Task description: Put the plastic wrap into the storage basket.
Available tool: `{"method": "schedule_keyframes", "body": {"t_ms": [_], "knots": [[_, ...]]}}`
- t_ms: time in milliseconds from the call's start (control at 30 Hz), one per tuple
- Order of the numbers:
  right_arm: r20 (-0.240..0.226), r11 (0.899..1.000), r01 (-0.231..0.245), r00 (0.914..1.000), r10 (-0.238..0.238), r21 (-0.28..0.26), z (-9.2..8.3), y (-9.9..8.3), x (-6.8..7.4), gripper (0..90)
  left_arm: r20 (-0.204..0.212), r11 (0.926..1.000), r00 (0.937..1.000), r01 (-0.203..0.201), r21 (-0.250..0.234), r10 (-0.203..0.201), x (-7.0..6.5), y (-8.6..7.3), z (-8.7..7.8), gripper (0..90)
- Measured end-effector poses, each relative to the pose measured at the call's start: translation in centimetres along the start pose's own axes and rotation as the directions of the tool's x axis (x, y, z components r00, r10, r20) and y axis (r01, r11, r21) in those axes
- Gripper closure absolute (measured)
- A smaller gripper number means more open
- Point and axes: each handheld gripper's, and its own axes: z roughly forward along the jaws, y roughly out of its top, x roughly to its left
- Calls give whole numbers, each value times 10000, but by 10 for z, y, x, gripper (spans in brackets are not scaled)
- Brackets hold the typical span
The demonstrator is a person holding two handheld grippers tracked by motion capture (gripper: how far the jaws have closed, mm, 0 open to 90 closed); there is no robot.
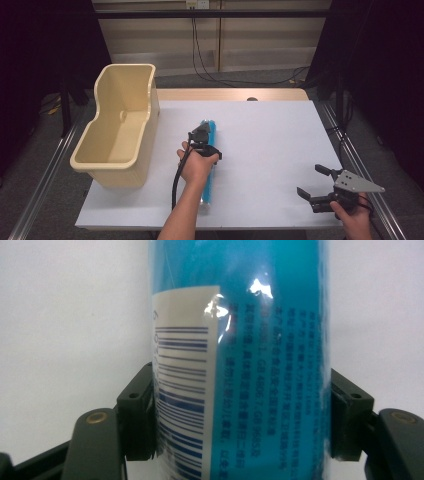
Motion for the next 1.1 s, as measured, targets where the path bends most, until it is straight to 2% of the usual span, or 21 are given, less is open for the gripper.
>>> {"method": "schedule_keyframes", "body": {"t_ms": [100,133,267,300,367,400,500,733,1100], "knots": [[-1,10000,-34,10000,34,37,0,-1,-1,4,27,10000,10000,38,15,-38,3,1,-3,320],[-15,10000,-43,10000,43,34,1,-1,-1,4,249,9998,9995,172,27,-173,6,3,-7,320],[-10,10000,-40,10000,40,23,1,0,-1,4,236,9998,9996,174,67,-175,9,7,-17,321],[-24,10000,-16,10000,16,19,1,0,-1,4,258,9999,9996,103,103,-106,11,8,-21,321],[-27,10000,14,10000,-14,18,1,0,0,4,328,9997,9992,229,-8,-228,14,11,-33,321],[-27,10000,14,10000,-14,18,1,0,0,4,328,9997,9992,229,-8,-228,14,11,-33,321],[-36,10000,9,10000,-9,-7,1,1,0,4,217,9998,9996,167,111,-170,18,17,-49,321],[-34,10000,21,10000,-21,4,1,1,0,4,377,9996,9988,296,20,-296,25,22,-71,320],[-20,10000,-39,10000,39,1,1,1,0,4,350,9998,9992,201,-60,-199,40,31,-115,321]]}}
